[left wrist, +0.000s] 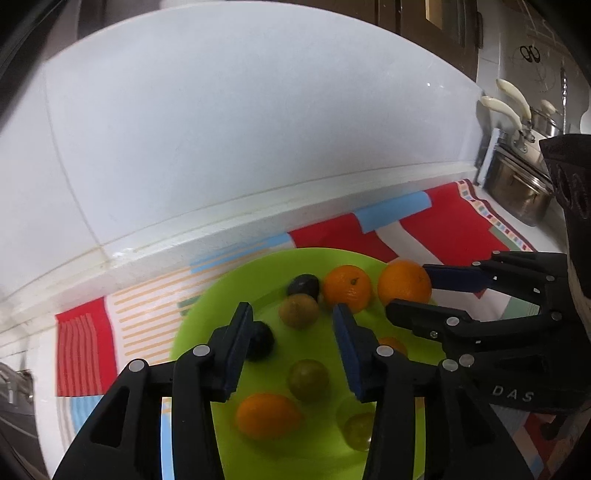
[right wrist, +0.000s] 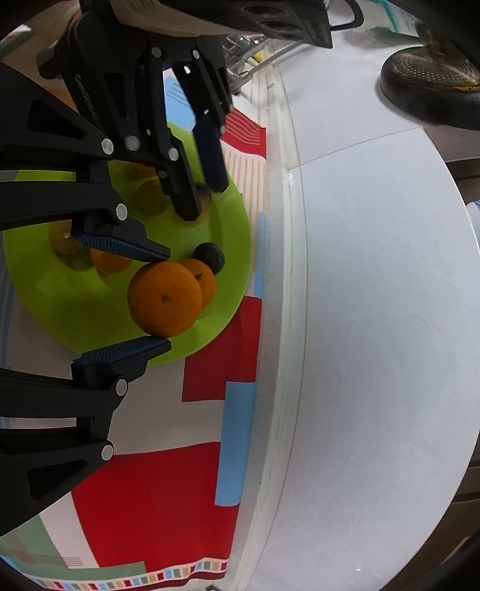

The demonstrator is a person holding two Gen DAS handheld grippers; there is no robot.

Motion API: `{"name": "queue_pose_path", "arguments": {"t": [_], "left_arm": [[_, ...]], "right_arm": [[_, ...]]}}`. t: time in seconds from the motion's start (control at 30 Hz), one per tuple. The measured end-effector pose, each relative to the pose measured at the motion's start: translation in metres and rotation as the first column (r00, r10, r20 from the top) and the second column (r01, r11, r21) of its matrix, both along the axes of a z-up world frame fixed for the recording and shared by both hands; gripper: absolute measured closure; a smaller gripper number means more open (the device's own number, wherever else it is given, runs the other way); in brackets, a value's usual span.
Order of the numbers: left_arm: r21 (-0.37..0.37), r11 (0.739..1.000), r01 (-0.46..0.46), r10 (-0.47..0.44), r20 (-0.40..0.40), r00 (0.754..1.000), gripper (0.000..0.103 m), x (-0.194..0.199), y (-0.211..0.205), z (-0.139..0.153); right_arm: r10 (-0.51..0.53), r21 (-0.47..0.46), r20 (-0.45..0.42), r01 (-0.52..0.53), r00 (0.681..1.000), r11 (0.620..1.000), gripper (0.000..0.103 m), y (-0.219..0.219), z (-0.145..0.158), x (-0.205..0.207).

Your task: Organize fruits

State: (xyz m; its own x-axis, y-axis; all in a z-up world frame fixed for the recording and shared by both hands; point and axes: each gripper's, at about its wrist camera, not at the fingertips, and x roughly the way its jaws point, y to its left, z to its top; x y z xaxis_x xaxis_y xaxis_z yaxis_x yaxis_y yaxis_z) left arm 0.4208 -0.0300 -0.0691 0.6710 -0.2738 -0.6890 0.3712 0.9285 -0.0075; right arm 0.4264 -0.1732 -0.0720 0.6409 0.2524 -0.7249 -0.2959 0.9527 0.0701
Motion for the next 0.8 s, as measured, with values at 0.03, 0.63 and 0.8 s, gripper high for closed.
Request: {"name": "queue_pose_path", "arguments": {"t": [0.03,0.63,0.8], "left_arm": [[0.004,1.0,-0.011,0.011,0.007,1.0,0.057,-0.002,0.002,0.002],[-0.028,0.98,-0.198,0.199,0.124,0.972,0.03,-0.084,0.027,0.064],[-0.02,0.975,-0.223,0.223,0.16,0.962,0.022,-0.114,0.028,0.076]], "right_arm": [[-0.002,0.001,-0.003,0.002,1.0,1.0,0.059,0.0,0.0,0.0],[-0.067,0.042,0.129,0.063,0.989,0.997,0.047,-0.008,0.051,-0.068],[-0.087,0.046,0.179,0.08,0.98,0.996,0.04,-0.01,0.067,-0.099]]}}
